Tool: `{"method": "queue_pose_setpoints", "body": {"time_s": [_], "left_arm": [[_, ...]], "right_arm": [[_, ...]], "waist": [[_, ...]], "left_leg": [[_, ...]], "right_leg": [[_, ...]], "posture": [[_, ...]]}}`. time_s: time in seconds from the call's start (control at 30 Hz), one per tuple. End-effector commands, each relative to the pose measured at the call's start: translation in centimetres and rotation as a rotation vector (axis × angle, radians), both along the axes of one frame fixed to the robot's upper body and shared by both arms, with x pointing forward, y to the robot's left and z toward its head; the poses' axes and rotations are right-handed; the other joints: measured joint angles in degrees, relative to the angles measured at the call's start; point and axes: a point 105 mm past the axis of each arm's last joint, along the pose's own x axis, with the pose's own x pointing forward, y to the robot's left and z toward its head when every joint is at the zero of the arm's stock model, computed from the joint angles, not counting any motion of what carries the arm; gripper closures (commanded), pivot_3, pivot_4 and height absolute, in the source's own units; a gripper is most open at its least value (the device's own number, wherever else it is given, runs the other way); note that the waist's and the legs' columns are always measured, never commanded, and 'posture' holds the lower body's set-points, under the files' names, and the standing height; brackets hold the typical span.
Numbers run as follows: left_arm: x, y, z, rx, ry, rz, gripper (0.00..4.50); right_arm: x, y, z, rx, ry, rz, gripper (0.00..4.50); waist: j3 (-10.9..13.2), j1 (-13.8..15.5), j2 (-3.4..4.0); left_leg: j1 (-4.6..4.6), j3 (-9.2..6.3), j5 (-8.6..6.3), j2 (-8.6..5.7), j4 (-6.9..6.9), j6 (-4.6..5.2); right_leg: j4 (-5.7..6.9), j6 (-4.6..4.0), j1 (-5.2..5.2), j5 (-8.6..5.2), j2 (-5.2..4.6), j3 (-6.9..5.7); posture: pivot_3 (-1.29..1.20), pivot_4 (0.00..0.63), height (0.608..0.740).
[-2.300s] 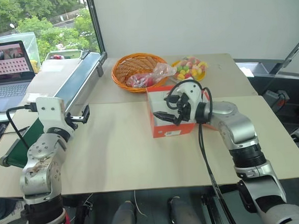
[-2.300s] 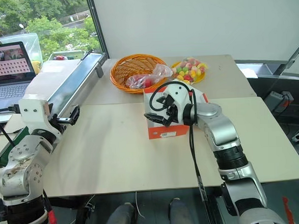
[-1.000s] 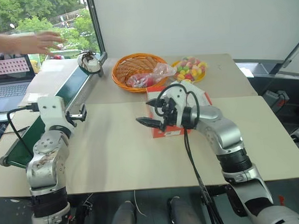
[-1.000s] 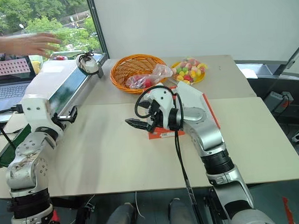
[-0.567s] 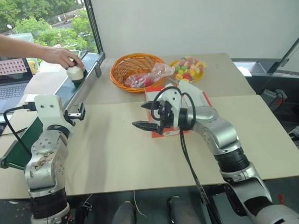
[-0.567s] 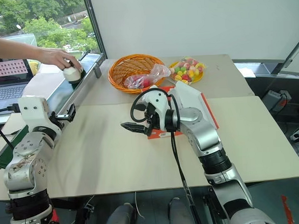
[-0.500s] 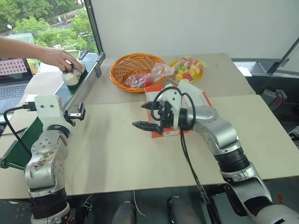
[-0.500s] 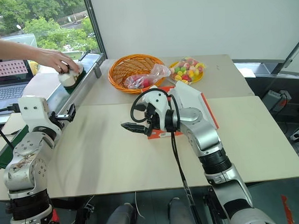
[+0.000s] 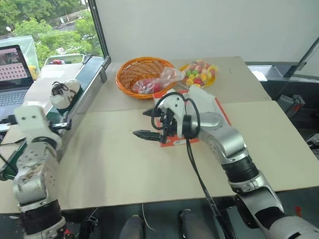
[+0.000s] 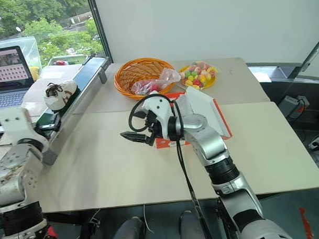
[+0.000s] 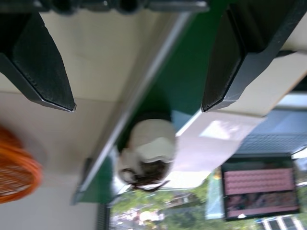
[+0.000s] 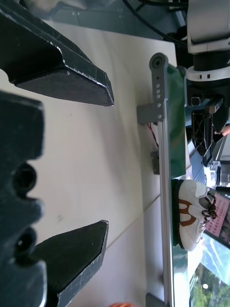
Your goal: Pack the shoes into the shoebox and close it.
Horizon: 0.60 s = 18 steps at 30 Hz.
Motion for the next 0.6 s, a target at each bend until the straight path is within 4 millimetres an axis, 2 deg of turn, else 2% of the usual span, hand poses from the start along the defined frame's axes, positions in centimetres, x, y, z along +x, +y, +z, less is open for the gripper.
{"method": "queue_pose_setpoints", "body": {"time_s": [0.03,0.23,0.37,0.47,0.6], "left_arm": [[-0.7,2.0,1.0,0.029,-0.042,-0.016,0.00],[-1.3,3.1,-0.8,0.035,0.011,-0.143,0.00],[-1.5,3.0,-1.6,0.029,0.041,-0.194,0.00],[-1.7,3.5,-1.9,0.040,0.055,-0.177,0.00],[-2.3,5.3,-2.0,0.063,0.076,-0.116,0.00]], "right_arm": [[-0.4,0.4,1.9,0.030,-0.068,0.027,0.05],[-0.5,0.4,1.9,0.029,-0.071,0.032,0.05],[-0.5,0.4,2.0,0.030,-0.077,0.032,0.05],[-0.5,0.4,2.1,0.032,-0.077,0.031,0.05],[-0.6,0.3,1.9,0.022,-0.078,0.031,0.05]], "waist": [[0.0,0.1,0.00],[0.0,0.2,0.00],[0.0,0.1,0.00],[0.0,0.1,0.00],[0.0,0.0,0.00]], "left_leg": [[0.00,0.00,0.00,0.00,0.00,0.00],[0.01,0.00,0.00,0.00,0.00,-0.01],[0.01,-0.01,-0.01,0.02,-0.03,-0.02],[0.01,0.00,-0.01,0.02,-0.03,-0.02],[0.01,0.00,-0.01,0.03,-0.03,-0.02]], "right_leg": [[-0.02,0.00,0.00,0.00,0.00,0.00],[-0.03,-0.01,0.01,0.00,-0.02,-0.03],[-0.02,-0.02,-0.02,0.00,0.00,-0.03],[-0.02,-0.02,-0.02,0.00,-0.01,-0.03],[-0.01,-0.02,-0.03,0.01,0.00,-0.03]], "posture": [[0.00,0.150,0.740],[0.00,0.150,0.740],[0.00,0.150,0.740],[0.00,0.150,0.740],[0.00,0.150,0.740]]}}
